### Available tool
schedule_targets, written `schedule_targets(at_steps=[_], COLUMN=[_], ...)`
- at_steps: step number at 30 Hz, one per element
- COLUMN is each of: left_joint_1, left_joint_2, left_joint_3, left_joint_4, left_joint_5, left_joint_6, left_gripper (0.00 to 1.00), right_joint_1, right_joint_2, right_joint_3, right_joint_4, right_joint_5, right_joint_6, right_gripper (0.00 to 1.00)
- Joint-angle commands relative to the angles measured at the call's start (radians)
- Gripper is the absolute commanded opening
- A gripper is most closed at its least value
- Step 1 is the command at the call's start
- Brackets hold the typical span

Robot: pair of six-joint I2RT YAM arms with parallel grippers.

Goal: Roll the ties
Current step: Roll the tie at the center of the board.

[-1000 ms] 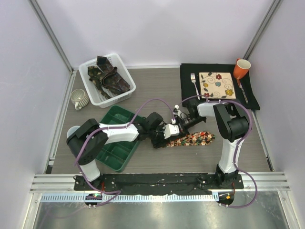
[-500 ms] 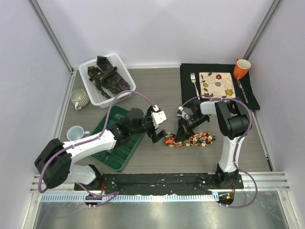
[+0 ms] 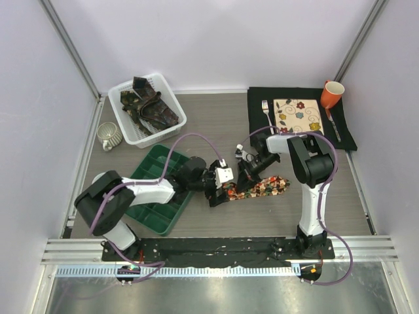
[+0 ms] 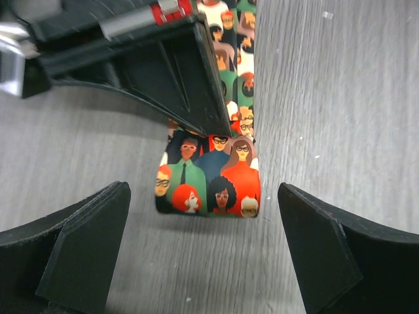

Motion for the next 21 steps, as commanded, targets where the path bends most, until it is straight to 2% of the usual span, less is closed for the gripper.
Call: schedule_targets(at_steps=[1,4,6,9,13,17,21], left_joint_1=[0.003,0.003,0.003,0.003,0.003,0.001,0.0], left_joint_2=[0.083,0.129,0.156,0.164,0.143,0.127,0.149], left_joint_3=[-0.019,-0.002,0.013,0.019,-0.002,-0.022,-0.015], left_joint_4=[0.207,0.232,0.235,0.223,0.195,0.218,0.244], left_joint_5=[0.048,0.053,0.068,0.079,0.094,0.099,0.088], left_joint_6=[0.021,-0.004,-0.021,-0.035,-0.041,-0.064,-0.058], left_gripper=[1.0,0.94,0.8,0.65,0.63,0.81,0.81], right_joint_1=[0.02,0.029,0.029,0.029,0.029,0.031,0.036], right_joint_2=[0.04,0.033,0.024,0.001,-0.034,-0.039,-0.043], right_joint_3=[-0.003,-0.007,-0.018,-0.036,-0.061,-0.084,-0.106], right_joint_4=[0.097,0.115,0.125,0.145,0.197,0.218,0.223], right_joint_5=[0.134,0.122,0.116,0.11,0.11,0.1,0.088], right_joint_6=[-0.012,-0.004,0.002,0.008,0.032,0.048,0.04], right_gripper=[0.01,0.01,0.01,0.01,0.01,0.01,0.02])
